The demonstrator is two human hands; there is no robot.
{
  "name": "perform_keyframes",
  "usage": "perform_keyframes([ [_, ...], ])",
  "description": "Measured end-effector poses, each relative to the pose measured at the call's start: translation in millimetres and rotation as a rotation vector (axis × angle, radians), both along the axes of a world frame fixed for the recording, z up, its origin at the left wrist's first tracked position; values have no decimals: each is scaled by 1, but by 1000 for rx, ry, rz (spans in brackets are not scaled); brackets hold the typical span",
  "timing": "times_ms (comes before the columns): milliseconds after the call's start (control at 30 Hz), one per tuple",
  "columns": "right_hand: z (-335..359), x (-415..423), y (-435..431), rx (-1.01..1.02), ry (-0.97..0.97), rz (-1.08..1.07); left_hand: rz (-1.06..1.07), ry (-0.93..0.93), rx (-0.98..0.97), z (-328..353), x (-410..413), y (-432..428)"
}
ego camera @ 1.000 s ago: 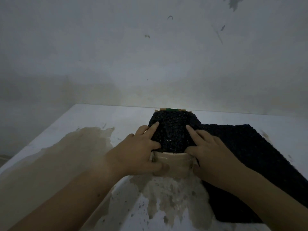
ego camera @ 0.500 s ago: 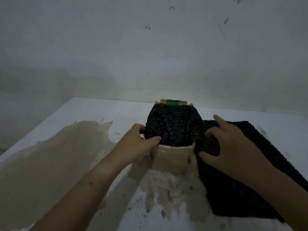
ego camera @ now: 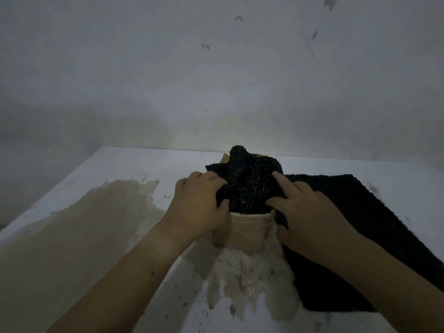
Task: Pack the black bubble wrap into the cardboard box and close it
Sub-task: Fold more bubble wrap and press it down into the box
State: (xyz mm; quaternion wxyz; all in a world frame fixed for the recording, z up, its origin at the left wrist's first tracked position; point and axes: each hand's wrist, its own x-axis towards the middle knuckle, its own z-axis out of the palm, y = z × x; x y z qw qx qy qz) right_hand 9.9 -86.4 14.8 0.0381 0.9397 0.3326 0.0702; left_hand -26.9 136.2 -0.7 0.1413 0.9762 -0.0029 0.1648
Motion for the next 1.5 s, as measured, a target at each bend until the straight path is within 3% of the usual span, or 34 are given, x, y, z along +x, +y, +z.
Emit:
perform_keyframes([
  [100, 6, 0, 9, -90, -20, -46, 62, 45, 57, 1, -2, 0],
  [300, 4, 8, 28, -297, 39, -76, 24, 304, 10, 14, 6, 6],
  [467, 9, 11, 20, -214, 83, 18, 32, 466, 45, 19, 17, 4],
  [633, 22, 7, 3, 62, -87, 37, 48, 466, 24, 17, 18, 2],
  [833, 32, 11, 11, -80, -97, 17, 38, 432, 88, 14, 10, -1],
  [1067, 12, 8, 15, -248, 2, 21, -116, 571, -108, 34, 10, 6],
  [1300, 8, 14, 27, -377, 27, -4, -74, 519, -51, 55, 24, 12],
  [1400, 5, 12, 22, -350, 28, 37, -12, 613, 8, 37, 33, -2],
  [1500, 9, 15, 9, -187, 159, 111, 26, 615, 89, 26, 40, -7],
])
